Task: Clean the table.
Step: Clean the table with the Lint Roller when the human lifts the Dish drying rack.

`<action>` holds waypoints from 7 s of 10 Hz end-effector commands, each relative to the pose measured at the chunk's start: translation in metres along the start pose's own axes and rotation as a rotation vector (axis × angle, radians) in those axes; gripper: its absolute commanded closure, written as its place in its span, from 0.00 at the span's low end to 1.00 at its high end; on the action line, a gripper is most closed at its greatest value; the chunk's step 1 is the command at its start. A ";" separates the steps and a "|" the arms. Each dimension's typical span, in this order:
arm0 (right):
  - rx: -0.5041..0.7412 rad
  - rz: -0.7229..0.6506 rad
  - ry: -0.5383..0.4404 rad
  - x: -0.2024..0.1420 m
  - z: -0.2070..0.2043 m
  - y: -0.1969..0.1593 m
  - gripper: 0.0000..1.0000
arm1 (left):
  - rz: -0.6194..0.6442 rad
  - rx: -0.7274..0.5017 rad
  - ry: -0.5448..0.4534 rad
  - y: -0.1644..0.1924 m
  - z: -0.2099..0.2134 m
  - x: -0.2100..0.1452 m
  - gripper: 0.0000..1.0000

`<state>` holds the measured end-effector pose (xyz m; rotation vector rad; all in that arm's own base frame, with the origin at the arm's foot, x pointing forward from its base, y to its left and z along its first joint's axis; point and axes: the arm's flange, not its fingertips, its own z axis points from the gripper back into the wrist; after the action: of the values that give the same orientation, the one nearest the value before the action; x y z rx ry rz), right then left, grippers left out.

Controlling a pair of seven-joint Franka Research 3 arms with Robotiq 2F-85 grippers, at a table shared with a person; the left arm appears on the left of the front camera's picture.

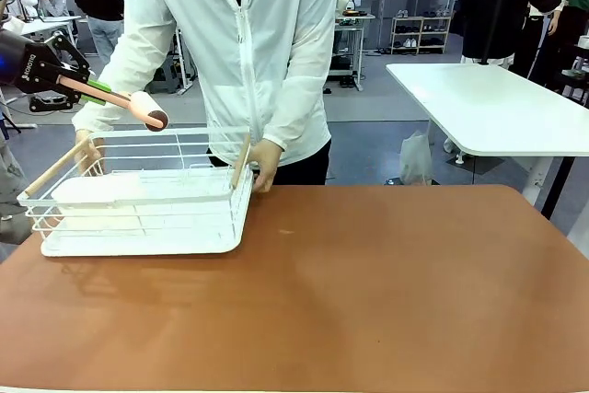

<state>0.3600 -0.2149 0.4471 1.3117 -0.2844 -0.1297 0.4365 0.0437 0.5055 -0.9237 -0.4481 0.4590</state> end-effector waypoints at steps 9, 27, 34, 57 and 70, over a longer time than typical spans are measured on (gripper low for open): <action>0.005 0.007 -0.004 0.000 0.001 0.002 0.00 | -0.001 0.000 -0.002 -0.001 0.001 0.000 0.94; 0.005 0.007 -0.004 0.000 0.001 0.002 0.00 | -0.297 0.080 0.304 -0.038 0.000 0.078 0.79; 0.005 0.007 -0.004 0.000 0.001 0.002 0.00 | -0.343 0.290 0.497 0.010 -0.077 0.169 0.79; 0.005 0.007 -0.004 0.000 0.001 0.002 0.00 | -0.312 0.183 0.474 0.132 -0.172 0.163 0.79; 0.005 0.007 -0.004 0.000 0.001 0.002 0.00 | -0.284 0.258 0.590 0.162 -0.228 0.138 0.79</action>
<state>0.3601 -0.2150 0.4469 1.3112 -0.2840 -0.1303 0.6471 0.0645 0.2910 -0.7368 -0.0091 -0.0101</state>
